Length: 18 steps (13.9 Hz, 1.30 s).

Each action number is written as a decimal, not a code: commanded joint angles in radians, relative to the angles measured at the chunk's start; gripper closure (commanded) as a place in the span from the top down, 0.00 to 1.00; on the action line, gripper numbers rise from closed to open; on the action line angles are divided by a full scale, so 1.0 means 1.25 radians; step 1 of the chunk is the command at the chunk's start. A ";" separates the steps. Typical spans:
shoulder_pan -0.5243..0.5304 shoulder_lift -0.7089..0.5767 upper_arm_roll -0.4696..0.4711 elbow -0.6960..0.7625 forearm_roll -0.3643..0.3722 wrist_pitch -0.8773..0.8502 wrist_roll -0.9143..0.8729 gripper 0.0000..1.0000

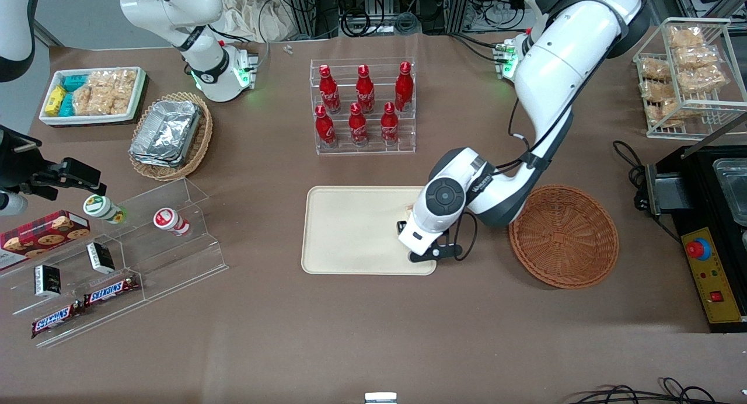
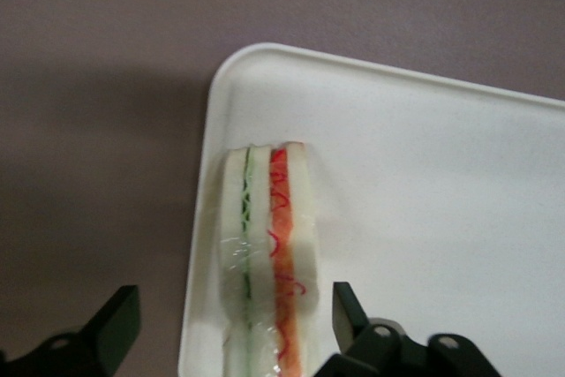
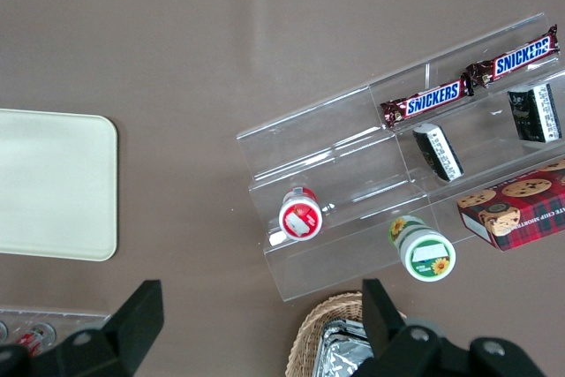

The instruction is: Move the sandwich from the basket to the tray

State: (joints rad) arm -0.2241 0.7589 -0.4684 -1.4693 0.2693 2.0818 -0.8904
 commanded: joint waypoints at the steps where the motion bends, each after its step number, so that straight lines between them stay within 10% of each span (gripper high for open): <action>1: 0.038 -0.058 -0.007 0.021 0.009 -0.118 -0.003 1.00; 8: 0.186 -0.277 -0.011 0.011 -0.131 -0.356 0.209 1.00; 18: 0.183 -0.612 0.263 -0.290 -0.222 -0.316 0.611 1.00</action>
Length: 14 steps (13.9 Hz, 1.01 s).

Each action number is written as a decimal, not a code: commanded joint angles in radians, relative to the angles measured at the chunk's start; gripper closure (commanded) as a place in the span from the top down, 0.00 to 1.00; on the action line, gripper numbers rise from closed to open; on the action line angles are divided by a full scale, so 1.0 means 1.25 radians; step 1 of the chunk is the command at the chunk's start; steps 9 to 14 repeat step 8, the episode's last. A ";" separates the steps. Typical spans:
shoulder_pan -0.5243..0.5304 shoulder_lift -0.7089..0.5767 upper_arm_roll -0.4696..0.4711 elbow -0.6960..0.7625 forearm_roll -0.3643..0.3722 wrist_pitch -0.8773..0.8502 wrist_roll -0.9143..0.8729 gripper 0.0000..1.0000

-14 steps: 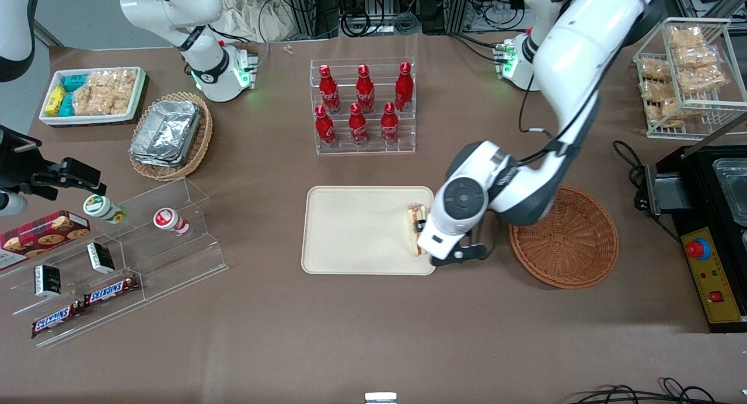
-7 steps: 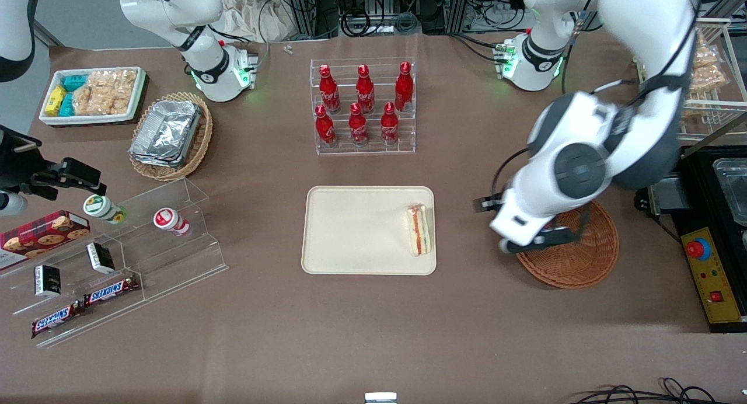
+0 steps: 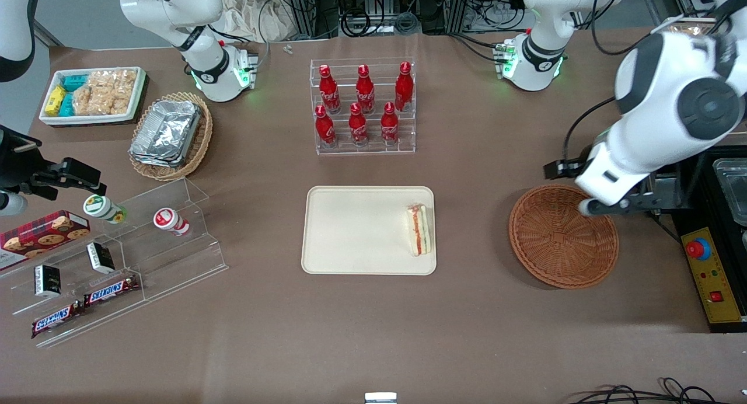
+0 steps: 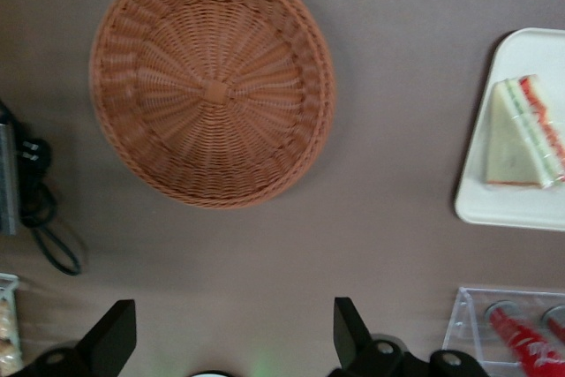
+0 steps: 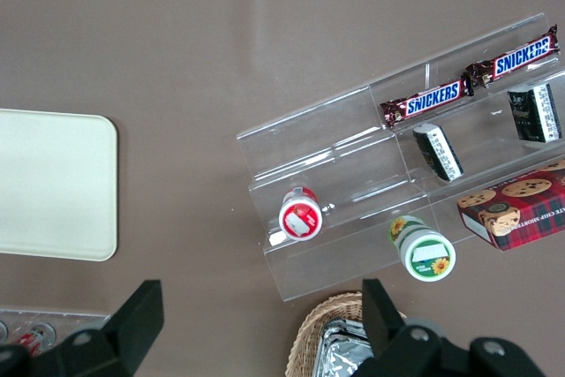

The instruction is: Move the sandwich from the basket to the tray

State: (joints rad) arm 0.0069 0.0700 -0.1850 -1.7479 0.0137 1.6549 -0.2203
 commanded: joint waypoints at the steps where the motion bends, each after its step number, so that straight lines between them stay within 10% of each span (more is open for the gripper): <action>1: 0.007 -0.063 0.041 -0.068 -0.013 0.026 0.114 1.00; 14: 0.074 0.006 0.046 0.072 0.015 -0.005 0.235 1.00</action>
